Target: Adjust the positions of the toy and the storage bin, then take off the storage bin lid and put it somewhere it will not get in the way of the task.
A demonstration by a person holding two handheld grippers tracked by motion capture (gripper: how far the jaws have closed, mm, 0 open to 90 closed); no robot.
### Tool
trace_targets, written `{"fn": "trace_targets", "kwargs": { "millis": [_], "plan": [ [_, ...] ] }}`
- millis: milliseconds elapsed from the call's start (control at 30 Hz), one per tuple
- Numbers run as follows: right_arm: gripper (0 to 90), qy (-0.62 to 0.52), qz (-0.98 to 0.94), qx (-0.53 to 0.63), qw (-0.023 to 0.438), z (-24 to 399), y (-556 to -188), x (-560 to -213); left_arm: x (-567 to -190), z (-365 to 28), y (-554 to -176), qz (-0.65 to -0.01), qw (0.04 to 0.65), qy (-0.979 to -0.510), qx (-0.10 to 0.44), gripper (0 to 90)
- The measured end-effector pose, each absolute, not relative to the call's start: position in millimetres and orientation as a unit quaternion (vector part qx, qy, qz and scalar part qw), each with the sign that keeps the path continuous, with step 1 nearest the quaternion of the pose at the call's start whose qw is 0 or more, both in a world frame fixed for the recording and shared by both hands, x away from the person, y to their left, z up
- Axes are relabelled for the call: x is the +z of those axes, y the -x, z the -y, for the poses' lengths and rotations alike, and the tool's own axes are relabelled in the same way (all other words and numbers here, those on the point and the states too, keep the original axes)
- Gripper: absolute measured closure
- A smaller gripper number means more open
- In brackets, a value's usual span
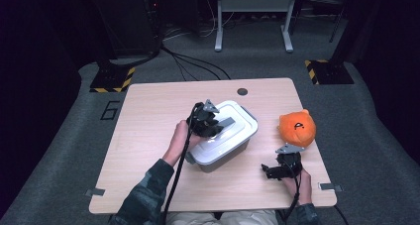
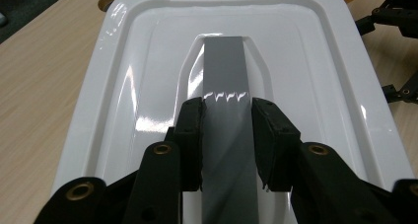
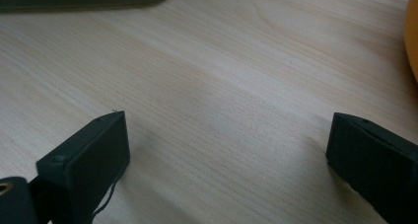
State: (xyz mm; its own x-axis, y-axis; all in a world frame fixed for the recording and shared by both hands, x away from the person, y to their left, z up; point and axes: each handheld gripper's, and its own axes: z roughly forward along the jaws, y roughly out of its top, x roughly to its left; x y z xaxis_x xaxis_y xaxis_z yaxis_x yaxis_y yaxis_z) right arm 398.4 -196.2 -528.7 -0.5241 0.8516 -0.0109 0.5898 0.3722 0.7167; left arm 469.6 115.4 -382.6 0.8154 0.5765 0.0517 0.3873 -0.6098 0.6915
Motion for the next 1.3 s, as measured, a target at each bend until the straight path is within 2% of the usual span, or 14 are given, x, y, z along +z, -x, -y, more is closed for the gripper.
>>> {"fn": "trace_targets", "kwargs": {
  "millis": [700, 1300],
  "plan": [
    [2.4, -0.45, -0.803, 0.339, 0.195, 196.1, -398.4, -528.7, -353.8, -121.8, -460.3, -0.253, 0.362, -0.883, 0.156, 66.7],
    [2.4, -0.45, -0.803, 0.339, 0.197, 196.2, -398.6, -528.7, -341.1, -144.0, -459.3, -0.269, 0.372, -0.873, 0.168, 66.6]
  ]
}}
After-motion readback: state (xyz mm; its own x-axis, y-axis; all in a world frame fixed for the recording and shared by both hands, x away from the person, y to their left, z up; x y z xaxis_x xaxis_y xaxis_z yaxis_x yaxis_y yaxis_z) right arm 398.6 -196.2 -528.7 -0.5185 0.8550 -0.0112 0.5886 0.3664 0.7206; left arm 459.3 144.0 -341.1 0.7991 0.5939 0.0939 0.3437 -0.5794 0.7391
